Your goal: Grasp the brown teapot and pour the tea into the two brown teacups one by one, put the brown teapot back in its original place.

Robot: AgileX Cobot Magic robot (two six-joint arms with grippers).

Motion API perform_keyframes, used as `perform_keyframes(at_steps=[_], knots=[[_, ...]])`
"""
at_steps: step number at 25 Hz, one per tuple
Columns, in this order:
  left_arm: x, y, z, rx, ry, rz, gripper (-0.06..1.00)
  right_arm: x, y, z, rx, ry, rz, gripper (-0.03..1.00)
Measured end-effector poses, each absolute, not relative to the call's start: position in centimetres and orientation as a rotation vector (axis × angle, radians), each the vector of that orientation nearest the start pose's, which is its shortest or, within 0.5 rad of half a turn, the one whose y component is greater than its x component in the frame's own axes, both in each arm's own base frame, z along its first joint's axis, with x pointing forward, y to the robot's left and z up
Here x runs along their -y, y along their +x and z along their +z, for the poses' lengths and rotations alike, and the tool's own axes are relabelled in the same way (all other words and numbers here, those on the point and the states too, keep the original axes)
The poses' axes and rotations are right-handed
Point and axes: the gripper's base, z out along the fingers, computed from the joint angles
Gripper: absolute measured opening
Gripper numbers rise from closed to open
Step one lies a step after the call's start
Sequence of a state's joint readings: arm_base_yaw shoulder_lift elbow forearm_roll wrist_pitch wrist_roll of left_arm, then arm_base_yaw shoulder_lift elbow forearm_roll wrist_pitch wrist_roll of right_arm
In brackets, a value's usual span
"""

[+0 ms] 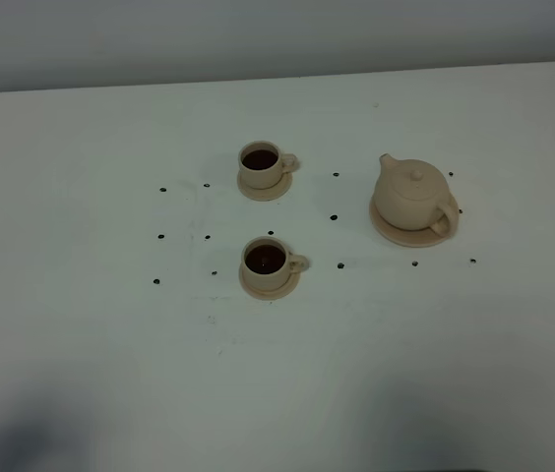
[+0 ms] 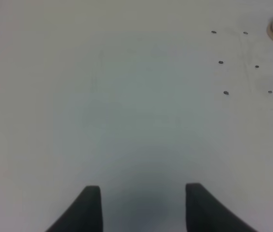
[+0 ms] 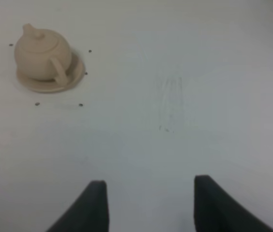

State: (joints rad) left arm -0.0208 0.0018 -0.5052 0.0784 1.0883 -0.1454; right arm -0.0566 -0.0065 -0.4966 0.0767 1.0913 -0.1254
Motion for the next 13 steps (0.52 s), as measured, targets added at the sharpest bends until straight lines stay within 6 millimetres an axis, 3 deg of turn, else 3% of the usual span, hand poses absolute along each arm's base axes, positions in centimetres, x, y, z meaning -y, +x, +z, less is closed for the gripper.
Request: perform_keyframes(at_steps=[13], knots=[[-0.65,-0.64,27.67,-2.061,-0.134,-0.008,0.43,-0.66,-0.65,27.41,-2.067,-0.076,-0.02,0.34]])
